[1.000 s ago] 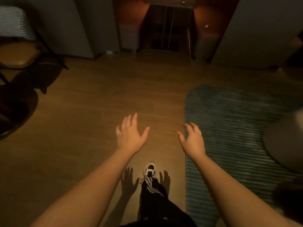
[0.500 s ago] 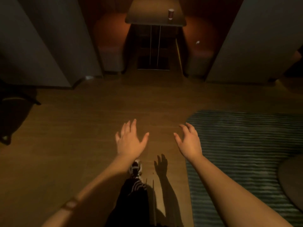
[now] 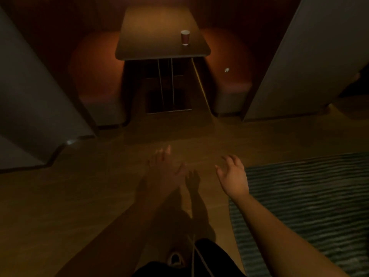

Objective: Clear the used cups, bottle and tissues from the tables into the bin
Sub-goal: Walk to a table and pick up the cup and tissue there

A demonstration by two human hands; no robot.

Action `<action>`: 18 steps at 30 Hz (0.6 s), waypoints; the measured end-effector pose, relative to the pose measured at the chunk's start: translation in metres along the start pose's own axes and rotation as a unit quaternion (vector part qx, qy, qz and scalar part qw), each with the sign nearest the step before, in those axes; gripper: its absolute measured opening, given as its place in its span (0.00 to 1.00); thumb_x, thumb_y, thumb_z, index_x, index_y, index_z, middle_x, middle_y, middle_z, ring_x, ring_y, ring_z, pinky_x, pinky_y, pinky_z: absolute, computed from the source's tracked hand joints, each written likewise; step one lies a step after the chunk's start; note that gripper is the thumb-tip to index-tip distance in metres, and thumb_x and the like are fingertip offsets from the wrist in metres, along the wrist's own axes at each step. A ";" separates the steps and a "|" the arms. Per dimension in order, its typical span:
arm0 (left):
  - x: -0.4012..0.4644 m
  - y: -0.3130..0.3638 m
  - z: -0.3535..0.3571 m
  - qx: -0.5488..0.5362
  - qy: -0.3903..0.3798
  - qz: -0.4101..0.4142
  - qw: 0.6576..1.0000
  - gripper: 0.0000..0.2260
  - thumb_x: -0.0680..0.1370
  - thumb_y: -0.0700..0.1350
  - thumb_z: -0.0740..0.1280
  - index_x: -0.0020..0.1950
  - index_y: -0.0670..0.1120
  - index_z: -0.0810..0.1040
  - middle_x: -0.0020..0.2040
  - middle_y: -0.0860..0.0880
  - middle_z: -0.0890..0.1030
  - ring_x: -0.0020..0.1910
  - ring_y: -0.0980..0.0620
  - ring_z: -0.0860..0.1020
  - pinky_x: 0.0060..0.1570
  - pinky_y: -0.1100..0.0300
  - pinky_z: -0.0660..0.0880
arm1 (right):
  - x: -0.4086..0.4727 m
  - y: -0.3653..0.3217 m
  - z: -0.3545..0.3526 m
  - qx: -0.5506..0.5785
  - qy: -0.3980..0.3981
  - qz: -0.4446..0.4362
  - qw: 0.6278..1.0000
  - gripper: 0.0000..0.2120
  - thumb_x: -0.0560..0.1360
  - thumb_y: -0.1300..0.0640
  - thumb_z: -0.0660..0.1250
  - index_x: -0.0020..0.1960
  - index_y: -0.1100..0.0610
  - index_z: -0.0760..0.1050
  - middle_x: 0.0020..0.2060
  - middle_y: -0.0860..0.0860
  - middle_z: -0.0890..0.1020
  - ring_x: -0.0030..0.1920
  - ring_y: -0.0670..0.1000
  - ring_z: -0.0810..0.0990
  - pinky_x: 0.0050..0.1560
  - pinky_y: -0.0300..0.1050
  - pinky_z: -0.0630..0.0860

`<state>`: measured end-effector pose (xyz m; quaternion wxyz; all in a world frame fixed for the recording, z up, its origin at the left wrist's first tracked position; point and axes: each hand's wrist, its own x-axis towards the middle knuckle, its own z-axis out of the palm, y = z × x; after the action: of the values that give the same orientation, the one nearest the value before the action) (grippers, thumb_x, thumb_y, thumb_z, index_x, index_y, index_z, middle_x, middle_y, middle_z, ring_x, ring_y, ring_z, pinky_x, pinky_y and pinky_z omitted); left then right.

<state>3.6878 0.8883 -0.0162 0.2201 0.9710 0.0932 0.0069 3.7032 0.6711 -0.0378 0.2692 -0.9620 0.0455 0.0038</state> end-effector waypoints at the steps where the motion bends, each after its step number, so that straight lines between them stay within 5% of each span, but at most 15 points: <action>1: 0.027 0.003 0.002 0.003 -0.005 -0.002 1.000 0.35 0.75 0.66 0.57 0.77 0.51 0.52 0.76 0.46 0.57 0.74 0.44 0.56 0.70 0.41 0.55 | 0.024 -0.004 0.001 -0.002 -0.001 0.005 1.000 0.23 0.77 0.46 0.63 0.69 0.53 0.68 0.70 0.57 0.67 0.70 0.57 0.66 0.68 0.51 0.66; 18: 0.572 0.083 0.034 0.039 0.023 0.014 0.999 0.35 0.76 0.66 0.54 0.77 0.50 0.51 0.77 0.46 0.55 0.75 0.47 0.52 0.70 0.41 0.51 | 0.556 -0.040 0.023 0.017 -0.008 0.005 1.000 0.24 0.77 0.49 0.63 0.70 0.57 0.67 0.70 0.58 0.67 0.67 0.59 0.68 0.66 0.54 0.68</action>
<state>4.2662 0.9058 -0.0276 0.1801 0.9795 0.0851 0.0290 4.2611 0.6696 -0.0539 0.2863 -0.9569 0.0482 0.0116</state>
